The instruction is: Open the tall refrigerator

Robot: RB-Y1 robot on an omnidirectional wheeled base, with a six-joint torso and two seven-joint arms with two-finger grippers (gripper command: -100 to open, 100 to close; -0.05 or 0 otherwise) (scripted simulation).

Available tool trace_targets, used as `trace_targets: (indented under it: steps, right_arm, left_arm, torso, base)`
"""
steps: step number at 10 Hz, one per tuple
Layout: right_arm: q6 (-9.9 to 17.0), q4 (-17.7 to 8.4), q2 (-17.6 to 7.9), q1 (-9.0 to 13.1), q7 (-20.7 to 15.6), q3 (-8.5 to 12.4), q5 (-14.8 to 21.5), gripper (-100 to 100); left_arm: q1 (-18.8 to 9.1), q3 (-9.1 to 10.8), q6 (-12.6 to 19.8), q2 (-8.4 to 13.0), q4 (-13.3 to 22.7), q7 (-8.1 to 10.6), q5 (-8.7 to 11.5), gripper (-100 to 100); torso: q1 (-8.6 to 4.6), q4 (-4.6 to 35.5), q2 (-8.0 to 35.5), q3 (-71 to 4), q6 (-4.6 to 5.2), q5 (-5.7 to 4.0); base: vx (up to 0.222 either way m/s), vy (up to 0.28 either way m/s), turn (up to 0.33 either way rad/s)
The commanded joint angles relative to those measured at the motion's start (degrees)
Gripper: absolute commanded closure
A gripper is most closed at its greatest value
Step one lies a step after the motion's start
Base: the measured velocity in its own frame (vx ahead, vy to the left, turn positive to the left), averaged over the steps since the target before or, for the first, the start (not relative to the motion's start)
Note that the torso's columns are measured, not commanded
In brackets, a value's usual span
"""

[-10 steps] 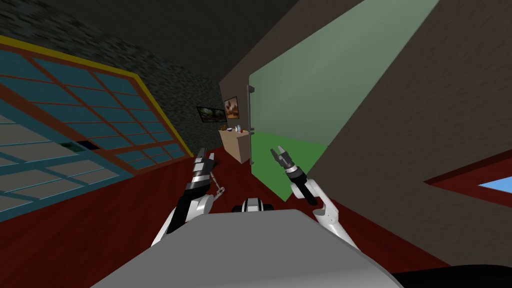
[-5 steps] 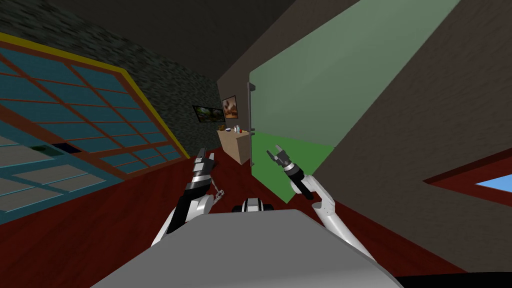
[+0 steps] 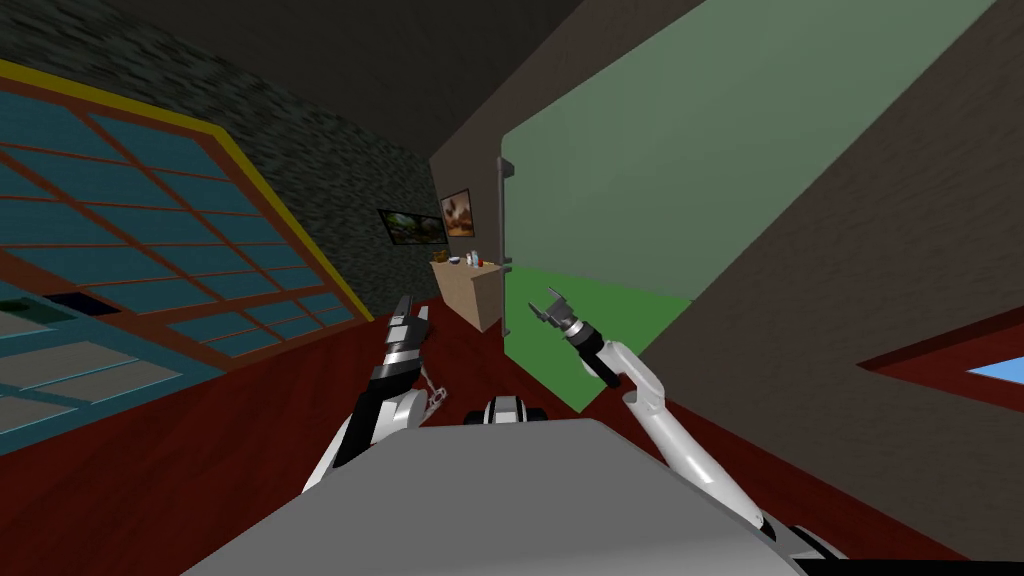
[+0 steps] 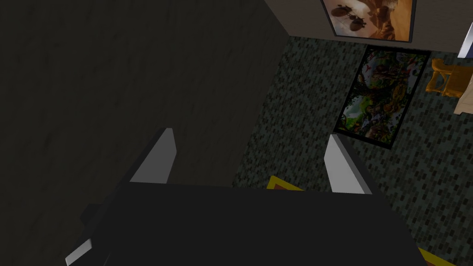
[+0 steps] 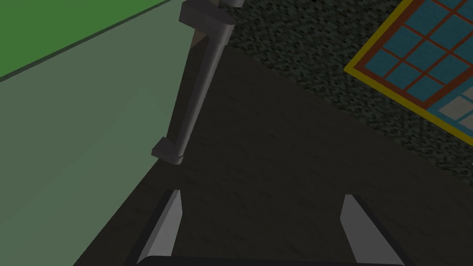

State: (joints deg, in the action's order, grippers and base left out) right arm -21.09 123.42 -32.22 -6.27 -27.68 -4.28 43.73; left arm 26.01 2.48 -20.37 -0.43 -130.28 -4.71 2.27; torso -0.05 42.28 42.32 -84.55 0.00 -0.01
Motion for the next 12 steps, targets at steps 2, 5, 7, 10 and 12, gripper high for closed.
trace_targets:
  steps: [2,5,7,10,12]
  right_arm:
    - [1.0,-2.9,-4.8,4.9,-3.8,-1.8,6.2,-100]
    - [1.7,-4.9,-7.8,8.0,-6.1,-3.2,10.3,-100]
    - [2.4,-6.9,-10.8,11.2,-8.2,-4.7,13.6,-100]
    - [3.4,-9.8,-15.0,15.7,-11.1,-6.9,18.0,-100]
    - [3.9,-11.5,-17.5,18.4,-12.8,-8.3,20.6,-100]
  left_arm:
    - [0.0,0.0,0.0,0.0,0.0,0.0,0.0,0]
    - [0.0,0.0,0.0,0.0,0.0,0.0,0.0,0]
    - [0.0,0.0,0.0,0.0,0.0,0.0,0.0,0]
    - [0.0,0.0,0.0,0.0,0.0,0.0,0.0,0]
    - [0.0,0.0,0.0,0.0,0.0,0.0,0.0,0]
  torso:
    - [0.14,0.0,-0.1,0.0,0.0,0.04]
    - [-0.05,0.0,0.0,0.0,0.01,-0.01]
    - [0.04,0.0,0.0,0.0,0.0,0.01]
    - [0.11,0.0,-0.2,-0.1,0.0,0.04]
    - [-0.04,0.0,0.0,0.0,0.01,-0.01]
  base:
    - [0.112,0.089,-0.032]
    - [0.099,0.067,-0.003]
    - [0.105,0.064,0.003]
    - [0.14,0.087,0.016]
    - [0.134,0.057,0.016]
